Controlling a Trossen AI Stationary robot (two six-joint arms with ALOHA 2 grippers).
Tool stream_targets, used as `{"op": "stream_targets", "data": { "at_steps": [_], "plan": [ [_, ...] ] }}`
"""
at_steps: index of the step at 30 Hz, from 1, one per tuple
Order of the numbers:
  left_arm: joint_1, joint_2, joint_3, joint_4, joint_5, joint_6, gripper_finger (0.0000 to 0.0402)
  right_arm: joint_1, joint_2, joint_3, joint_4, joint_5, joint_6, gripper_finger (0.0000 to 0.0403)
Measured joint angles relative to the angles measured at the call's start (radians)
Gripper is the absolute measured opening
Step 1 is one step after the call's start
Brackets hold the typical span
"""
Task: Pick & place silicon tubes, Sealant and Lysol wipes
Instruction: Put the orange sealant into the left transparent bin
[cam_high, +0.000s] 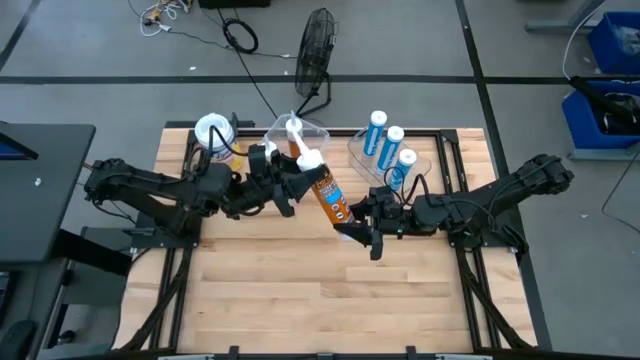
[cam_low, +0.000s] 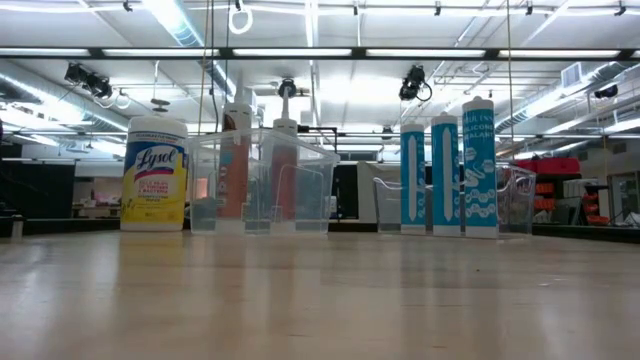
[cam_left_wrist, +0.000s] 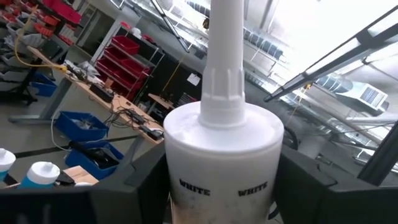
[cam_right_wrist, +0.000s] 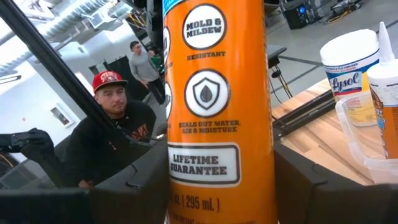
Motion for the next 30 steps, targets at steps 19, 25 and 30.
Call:
{"op": "stream_targets", "data": {
  "at_steps": [19,25,30],
  "plan": [
    [-0.128,0.002,0.0,-0.011,-0.391,0.386,0.0226,-0.024,-0.046,0.0,-0.029,-0.009,0.129,0.0372],
    [-0.168,0.016,-0.001,-0.025,-0.574,0.53,0.0226,-0.026,-0.129,0.0,-0.095,0.001,0.166,0.0349],
    [-0.165,0.066,0.0,-0.031,-0.712,0.577,0.0225,-0.026,-0.173,0.0,-0.114,0.028,0.198,0.0335]
  ]
}}
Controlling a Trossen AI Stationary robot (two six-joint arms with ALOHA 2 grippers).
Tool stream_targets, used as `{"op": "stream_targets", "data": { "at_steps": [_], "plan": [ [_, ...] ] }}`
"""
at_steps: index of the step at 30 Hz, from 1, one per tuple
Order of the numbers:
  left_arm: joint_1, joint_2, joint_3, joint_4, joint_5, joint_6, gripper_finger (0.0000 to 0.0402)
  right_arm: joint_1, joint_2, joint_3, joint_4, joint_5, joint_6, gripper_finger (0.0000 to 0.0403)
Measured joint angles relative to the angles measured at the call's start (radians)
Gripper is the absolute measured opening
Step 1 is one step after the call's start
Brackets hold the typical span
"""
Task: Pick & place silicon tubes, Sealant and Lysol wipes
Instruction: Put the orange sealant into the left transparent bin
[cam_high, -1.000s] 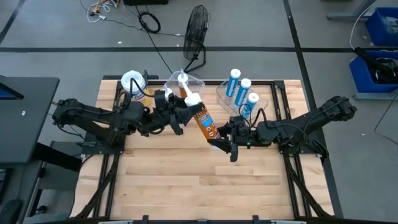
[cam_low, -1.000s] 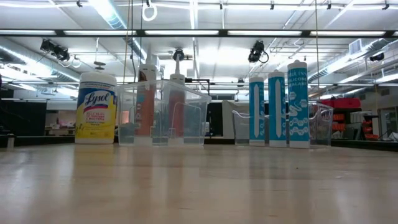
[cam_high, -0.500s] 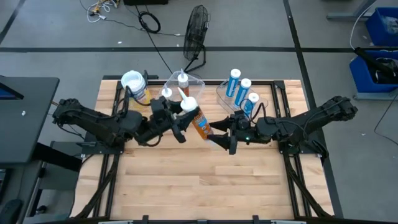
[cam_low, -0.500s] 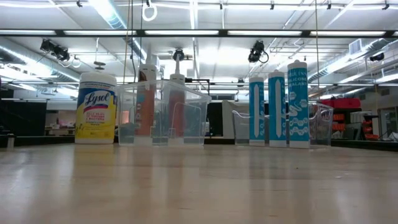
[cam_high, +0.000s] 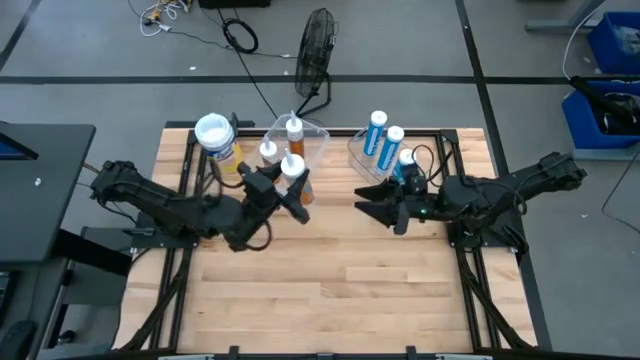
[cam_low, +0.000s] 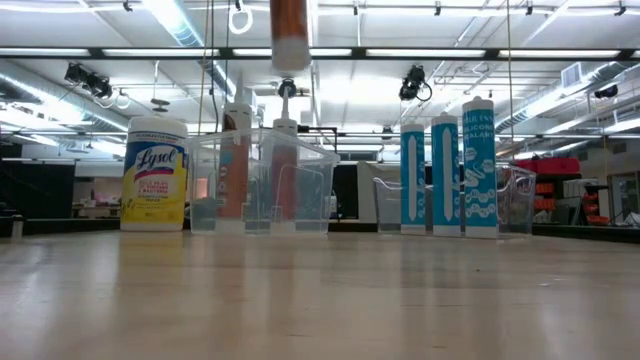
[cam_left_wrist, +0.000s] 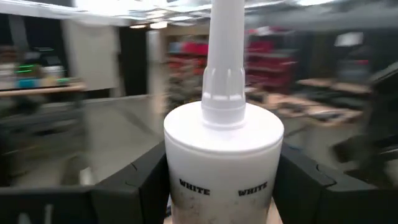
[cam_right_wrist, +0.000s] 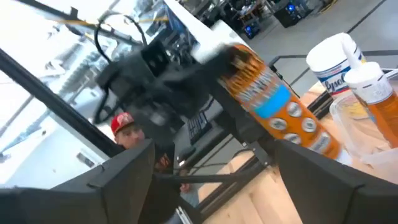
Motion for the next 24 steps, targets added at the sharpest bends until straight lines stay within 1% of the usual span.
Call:
{"op": "stream_targets", "data": {
  "at_steps": [4,6,10,15,18,24],
  "plan": [
    [0.025,0.047,0.0,0.004,-0.176,-0.004,0.0225,0.0,-0.012,0.0,-0.003,0.005,0.027,0.0324],
    [0.04,0.069,0.0,-0.001,-0.215,-0.027,0.0225,0.001,-0.012,0.0,-0.007,0.002,0.039,0.032],
    [0.085,0.101,0.0,-0.002,-0.214,-0.032,0.0225,0.001,-0.012,0.0,-0.01,0.001,0.058,0.0314],
    [0.139,0.119,0.0,-0.006,-0.211,-0.002,0.0225,0.001,-0.012,0.0,-0.026,-0.014,0.075,0.0311],
    [0.172,0.117,0.0,-0.006,-0.181,-0.004,0.0225,0.001,-0.012,0.0,-0.047,-0.028,0.084,0.0311],
    [0.235,0.124,0.0,-0.007,-0.157,-0.009,0.0224,0.001,-0.012,0.0,-0.087,-0.044,0.084,0.0311]
  ]
}}
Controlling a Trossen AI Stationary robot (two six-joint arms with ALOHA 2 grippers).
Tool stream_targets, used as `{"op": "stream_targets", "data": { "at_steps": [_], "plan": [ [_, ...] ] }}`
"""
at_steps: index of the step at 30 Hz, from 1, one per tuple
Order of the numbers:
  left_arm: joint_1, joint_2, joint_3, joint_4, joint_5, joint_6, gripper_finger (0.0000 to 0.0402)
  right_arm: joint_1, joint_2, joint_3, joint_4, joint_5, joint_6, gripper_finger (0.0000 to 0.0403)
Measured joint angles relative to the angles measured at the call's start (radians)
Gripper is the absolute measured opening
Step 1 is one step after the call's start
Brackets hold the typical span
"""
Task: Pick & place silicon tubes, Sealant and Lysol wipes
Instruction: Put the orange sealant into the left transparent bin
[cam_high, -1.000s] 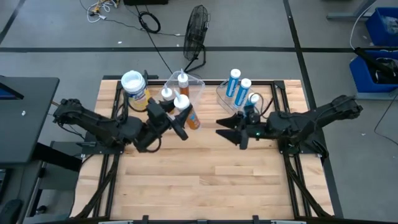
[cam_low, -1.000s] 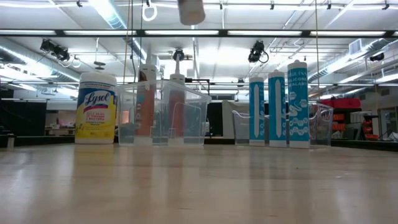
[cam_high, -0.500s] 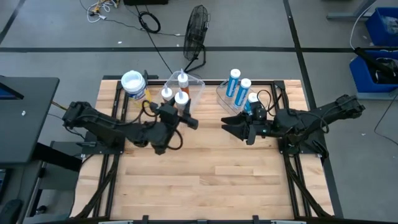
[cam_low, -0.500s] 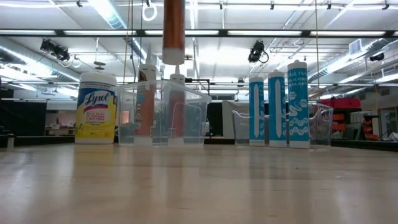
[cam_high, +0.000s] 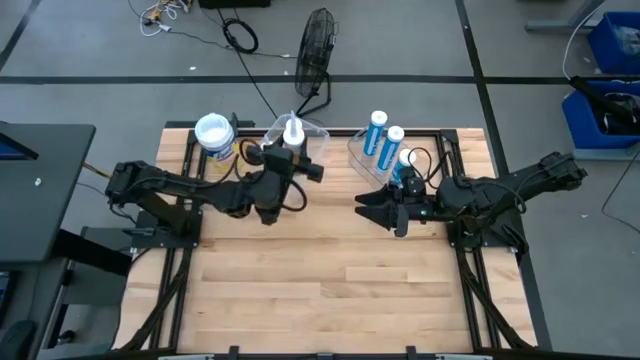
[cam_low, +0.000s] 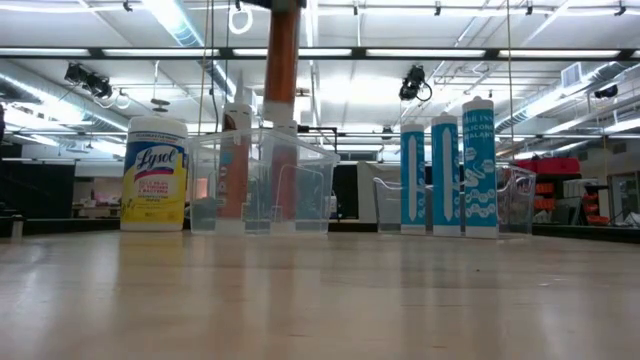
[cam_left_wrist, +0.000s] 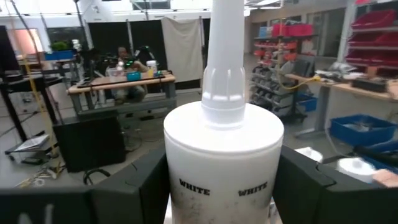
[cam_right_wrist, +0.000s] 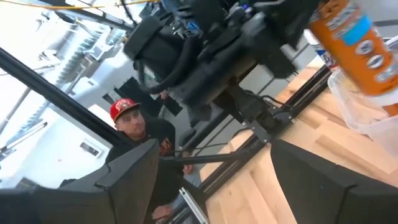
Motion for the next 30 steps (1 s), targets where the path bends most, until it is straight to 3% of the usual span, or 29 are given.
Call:
{"op": "stream_targets", "data": {
  "at_steps": [10,20,30],
  "plan": [
    [0.086,0.099,0.002,0.001,0.04,-0.047,0.0225,0.0,0.001,0.0,-0.025,-0.061,0.0,0.0311],
    [0.139,0.12,0.003,-0.012,0.0,-0.081,0.0225,0.0,0.002,0.0,-0.061,-0.115,-0.004,0.0311],
    [0.144,0.163,-0.001,-0.035,0.021,-0.114,0.0226,0.0,0.002,0.0,-0.092,-0.133,-0.027,0.0311]
  ]
}}
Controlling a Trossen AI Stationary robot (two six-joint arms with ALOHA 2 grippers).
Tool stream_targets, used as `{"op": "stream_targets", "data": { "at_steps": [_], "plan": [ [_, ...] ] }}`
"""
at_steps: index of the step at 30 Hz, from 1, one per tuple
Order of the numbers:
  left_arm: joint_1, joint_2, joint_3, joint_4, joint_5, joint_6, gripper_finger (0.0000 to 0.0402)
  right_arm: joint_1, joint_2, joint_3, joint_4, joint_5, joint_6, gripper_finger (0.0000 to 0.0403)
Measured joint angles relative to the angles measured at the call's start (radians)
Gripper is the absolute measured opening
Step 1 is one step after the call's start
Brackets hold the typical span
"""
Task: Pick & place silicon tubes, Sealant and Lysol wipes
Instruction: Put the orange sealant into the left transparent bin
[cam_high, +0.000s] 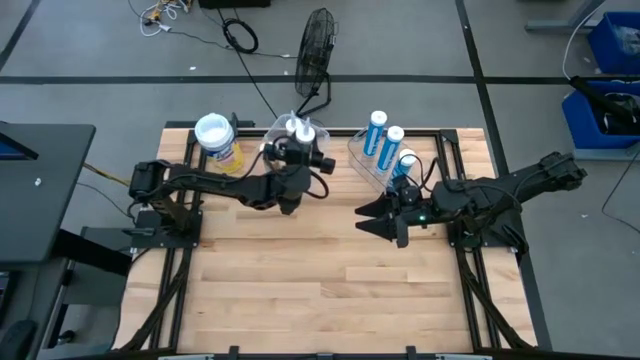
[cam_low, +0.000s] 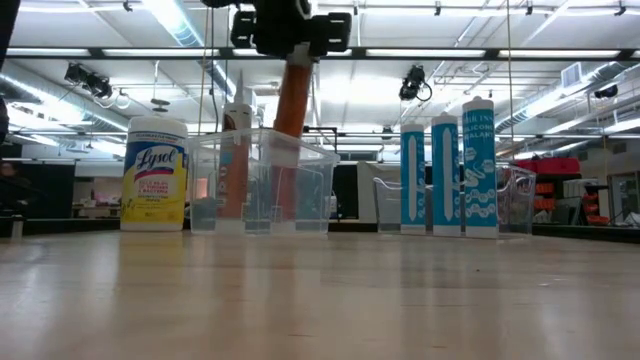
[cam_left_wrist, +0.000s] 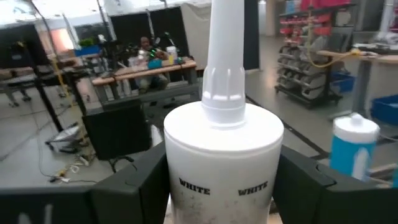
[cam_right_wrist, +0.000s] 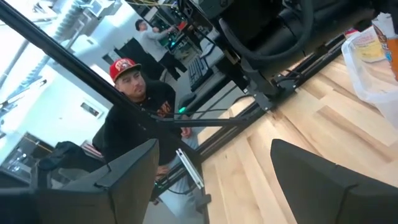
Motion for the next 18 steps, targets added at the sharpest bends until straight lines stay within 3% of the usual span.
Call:
{"op": "stream_targets", "data": {
  "at_steps": [18],
  "plan": [
    [0.029,0.082,0.0,-0.097,-0.025,-0.171,0.0227,-0.005,0.003,-0.001,-0.082,-0.008,0.001,0.0311]
  ]
}}
